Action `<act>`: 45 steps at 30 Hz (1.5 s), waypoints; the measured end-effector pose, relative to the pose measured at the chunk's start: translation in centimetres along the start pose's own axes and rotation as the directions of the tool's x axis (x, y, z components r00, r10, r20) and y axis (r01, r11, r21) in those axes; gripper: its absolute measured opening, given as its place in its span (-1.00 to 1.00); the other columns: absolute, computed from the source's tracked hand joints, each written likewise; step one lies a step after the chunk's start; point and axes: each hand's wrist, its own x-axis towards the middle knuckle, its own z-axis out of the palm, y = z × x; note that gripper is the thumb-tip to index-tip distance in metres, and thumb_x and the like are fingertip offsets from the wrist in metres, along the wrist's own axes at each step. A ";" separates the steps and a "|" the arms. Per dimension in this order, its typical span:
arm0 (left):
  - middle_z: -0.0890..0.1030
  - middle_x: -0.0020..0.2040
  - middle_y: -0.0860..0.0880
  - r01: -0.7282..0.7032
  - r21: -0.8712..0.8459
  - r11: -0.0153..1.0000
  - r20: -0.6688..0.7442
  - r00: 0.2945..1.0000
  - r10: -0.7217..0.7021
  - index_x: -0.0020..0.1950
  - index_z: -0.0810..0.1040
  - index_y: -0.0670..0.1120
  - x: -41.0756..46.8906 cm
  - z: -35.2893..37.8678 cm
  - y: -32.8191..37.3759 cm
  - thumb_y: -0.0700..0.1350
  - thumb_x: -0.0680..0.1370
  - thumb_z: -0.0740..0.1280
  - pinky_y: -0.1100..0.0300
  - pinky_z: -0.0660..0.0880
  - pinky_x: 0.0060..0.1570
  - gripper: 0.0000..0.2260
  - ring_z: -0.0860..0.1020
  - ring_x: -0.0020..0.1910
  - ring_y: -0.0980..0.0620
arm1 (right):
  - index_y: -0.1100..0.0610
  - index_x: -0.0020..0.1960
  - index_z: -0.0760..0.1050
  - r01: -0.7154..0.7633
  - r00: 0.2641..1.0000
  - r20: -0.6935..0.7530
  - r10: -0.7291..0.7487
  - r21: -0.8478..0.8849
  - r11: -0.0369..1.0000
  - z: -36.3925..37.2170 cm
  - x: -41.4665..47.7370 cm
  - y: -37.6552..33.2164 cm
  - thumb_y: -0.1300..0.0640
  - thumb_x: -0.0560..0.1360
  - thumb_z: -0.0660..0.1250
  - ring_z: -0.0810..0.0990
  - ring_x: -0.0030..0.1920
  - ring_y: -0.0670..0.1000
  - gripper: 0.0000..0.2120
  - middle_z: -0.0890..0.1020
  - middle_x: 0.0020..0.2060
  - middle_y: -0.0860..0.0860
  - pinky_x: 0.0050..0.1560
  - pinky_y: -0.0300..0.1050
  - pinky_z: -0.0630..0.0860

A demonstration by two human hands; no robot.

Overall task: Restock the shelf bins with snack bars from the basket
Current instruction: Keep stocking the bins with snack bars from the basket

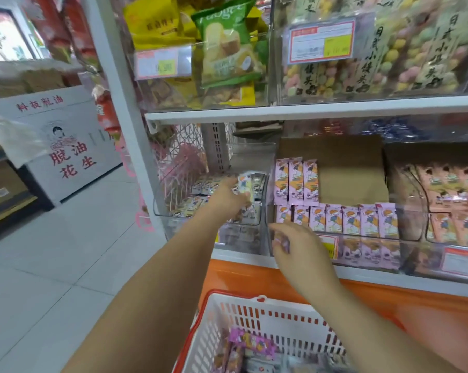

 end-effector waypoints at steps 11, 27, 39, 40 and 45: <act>0.40 -0.38 -0.06 0.017 0.231 0.973 0.238 0.968 -0.074 0.40 0.35 -0.12 2.8 0.2 -0.1 -0.18 0.62 0.21 0.20 0.35 -0.33 -0.66 0.31 -0.41 0.01 | 0.09 0.10 0.61 0.069 0.997 -0.026 -0.069 -0.001 0.998 0.7 0.2 0.9 0.28 0.49 0.28 0.46 0.20 -0.04 -0.74 0.58 0.14 -0.05 0.21 -0.51 0.01; 0.46 -0.09 -0.12 -0.234 0.671 0.704 0.367 0.929 -0.040 0.04 0.46 -0.15 2.6 0.1 -1.1 -0.28 0.57 0.15 0.14 0.33 -0.16 -0.87 0.40 -0.12 -0.09 | -0.10 0.49 0.20 0.134 0.991 0.075 -0.111 -0.484 0.865 2.8 2.0 0.8 0.10 0.43 0.37 0.48 0.24 0.12 -0.31 0.38 0.42 0.01 0.22 0.07 0.31; 0.52 -0.02 -0.15 -0.330 0.629 0.704 0.426 0.904 0.043 0.11 0.49 -0.19 4.9 -0.8 -0.5 -0.23 0.52 0.29 0.16 0.38 -0.23 -0.82 0.48 -0.13 -0.09 | -0.15 0.42 0.31 0.173 0.983 0.009 -0.182 -0.360 0.917 1.7 2.9 0.3 0.02 0.52 0.27 0.29 0.37 0.04 -0.52 0.18 0.51 -0.02 0.34 0.06 0.22; 0.54 0.04 -0.18 -0.334 0.602 0.726 0.416 0.906 0.072 0.15 0.49 -0.20 5.2 -0.6 -0.8 -0.25 0.53 0.26 0.14 0.39 -0.19 -0.80 0.50 -0.05 -0.13 | -0.10 0.33 0.44 0.199 0.971 -0.052 -0.234 -0.368 0.908 1.5 3.5 0.1 0.03 0.49 0.30 0.33 0.31 0.05 -0.59 0.30 0.46 0.01 0.30 0.09 0.29; 0.47 -0.20 -0.03 -0.348 0.482 0.804 0.448 0.887 0.115 0.12 0.45 -0.11 5.6 0.0 -2.5 -0.25 0.57 0.18 0.19 0.28 -0.26 -0.84 0.40 -0.22 0.00 | -0.05 0.22 0.55 0.301 0.954 0.112 -0.280 -0.422 0.855 0.4 8.3 -1.5 0.04 0.56 0.18 0.24 0.45 0.03 -0.71 0.53 0.26 -0.13 0.47 0.15 -0.11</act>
